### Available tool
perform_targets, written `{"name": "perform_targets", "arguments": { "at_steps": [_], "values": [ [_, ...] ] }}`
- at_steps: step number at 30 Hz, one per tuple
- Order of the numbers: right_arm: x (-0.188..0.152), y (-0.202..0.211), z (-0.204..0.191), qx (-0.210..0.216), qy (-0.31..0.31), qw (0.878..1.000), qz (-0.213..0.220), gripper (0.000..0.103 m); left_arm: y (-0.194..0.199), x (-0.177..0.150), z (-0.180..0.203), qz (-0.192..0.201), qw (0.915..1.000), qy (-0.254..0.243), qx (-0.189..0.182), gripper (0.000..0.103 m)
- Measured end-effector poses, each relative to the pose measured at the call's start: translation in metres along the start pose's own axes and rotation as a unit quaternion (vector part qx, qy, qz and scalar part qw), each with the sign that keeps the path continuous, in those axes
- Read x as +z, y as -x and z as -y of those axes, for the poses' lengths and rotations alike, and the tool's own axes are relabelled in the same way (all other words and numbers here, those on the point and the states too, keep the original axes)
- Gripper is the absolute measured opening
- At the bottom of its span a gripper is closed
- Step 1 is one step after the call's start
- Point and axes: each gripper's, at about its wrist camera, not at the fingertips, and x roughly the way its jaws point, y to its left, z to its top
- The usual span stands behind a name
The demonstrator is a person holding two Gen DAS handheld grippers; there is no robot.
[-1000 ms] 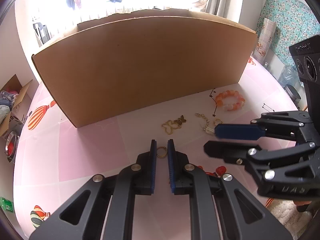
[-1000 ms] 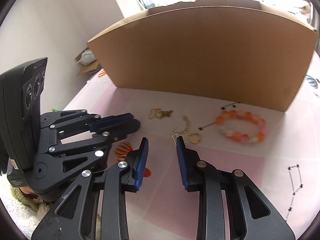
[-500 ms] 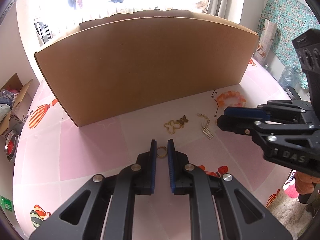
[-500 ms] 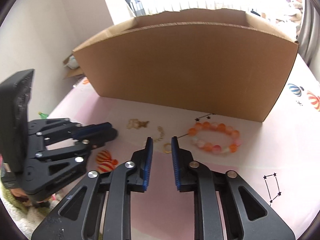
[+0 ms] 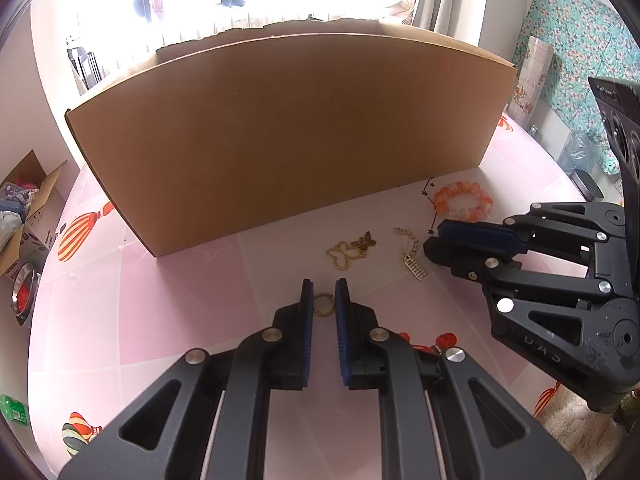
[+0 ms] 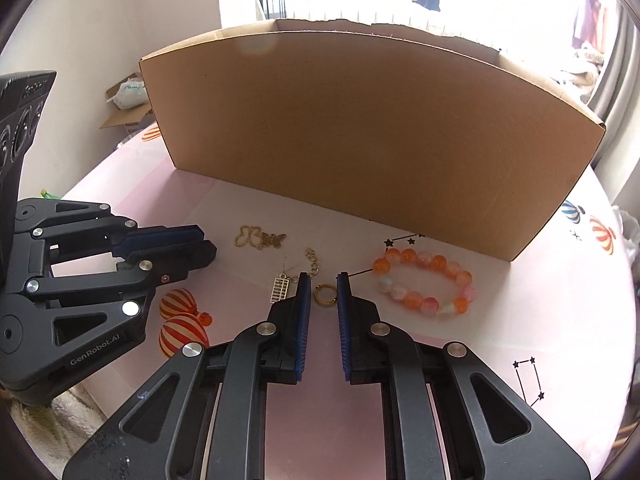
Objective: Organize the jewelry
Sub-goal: 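Close the right gripper on the small gold ring, then lift the gold ring with the right gripper and carry it over the box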
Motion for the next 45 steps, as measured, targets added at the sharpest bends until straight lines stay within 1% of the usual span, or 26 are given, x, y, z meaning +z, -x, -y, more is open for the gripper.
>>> {"name": "perform_targets", "arguments": {
  "at_steps": [2,3,6,12,17,20,24,28,30,31,33,36,39,41,45],
  "values": [
    [0.005,-0.003,-0.006,-0.001,0.001,1.000,0.000,0.010,0.000,0.000,-0.001,0.000,1.0000,-0.001,0.000,0.011],
    [0.007,-0.009,-0.016,-0.002,0.001,1.000,0.000,0.009,0.000,0.000,0.000,0.000,1.0000,0.000,0.000,0.011],
    [0.008,-0.011,-0.021,-0.003,0.001,1.000,0.002,0.009,0.000,0.000,0.000,0.000,1.0000,0.000,0.000,0.011],
    [0.006,0.000,-0.007,0.002,-0.006,1.000,0.004,0.009,0.000,0.000,0.000,0.002,1.0000,-0.001,-0.002,0.011],
    [0.004,0.006,0.000,0.001,-0.007,1.000,0.014,0.009,0.000,0.000,-0.004,0.008,1.0000,0.001,-0.005,0.010],
    [0.002,0.014,0.000,0.000,-0.008,1.000,0.022,0.009,0.006,0.000,-0.004,0.018,0.9998,-0.005,-0.004,0.010],
    [0.002,0.027,0.002,-0.003,-0.008,0.999,0.040,0.009,0.023,0.003,0.002,0.043,0.9988,-0.023,0.000,0.010],
    [0.003,0.047,0.006,-0.001,-0.010,0.998,0.066,0.009,0.043,0.007,0.010,0.068,0.9970,-0.038,0.008,0.010],
    [0.005,0.056,0.009,-0.002,-0.009,0.997,0.081,0.009,0.048,0.008,0.012,0.071,0.9966,-0.041,0.007,0.010],
    [0.005,0.060,0.011,-0.001,-0.011,0.996,0.087,0.009,0.048,0.009,0.012,0.070,0.9966,-0.042,0.008,0.010],
    [0.006,0.063,0.014,0.003,-0.015,0.996,0.091,0.009,0.043,0.009,0.012,0.055,0.9979,-0.033,0.005,0.010],
    [0.002,0.060,0.017,0.014,-0.023,0.996,0.084,0.009,0.030,0.009,0.005,0.015,0.9998,-0.003,-0.013,0.010],
    [0.001,0.057,0.016,0.025,-0.030,0.997,0.072,0.009,0.018,0.010,0.001,-0.013,0.9997,0.014,-0.017,0.012],
    [0.000,0.054,0.015,0.028,-0.032,0.997,0.066,0.009,0.010,0.012,-0.002,-0.024,0.9994,0.021,-0.013,0.016],
    [0.000,0.051,0.016,0.031,-0.037,0.997,0.058,0.009,0.001,0.018,-0.007,-0.040,0.9985,0.036,-0.008,0.017]
  ]
}}
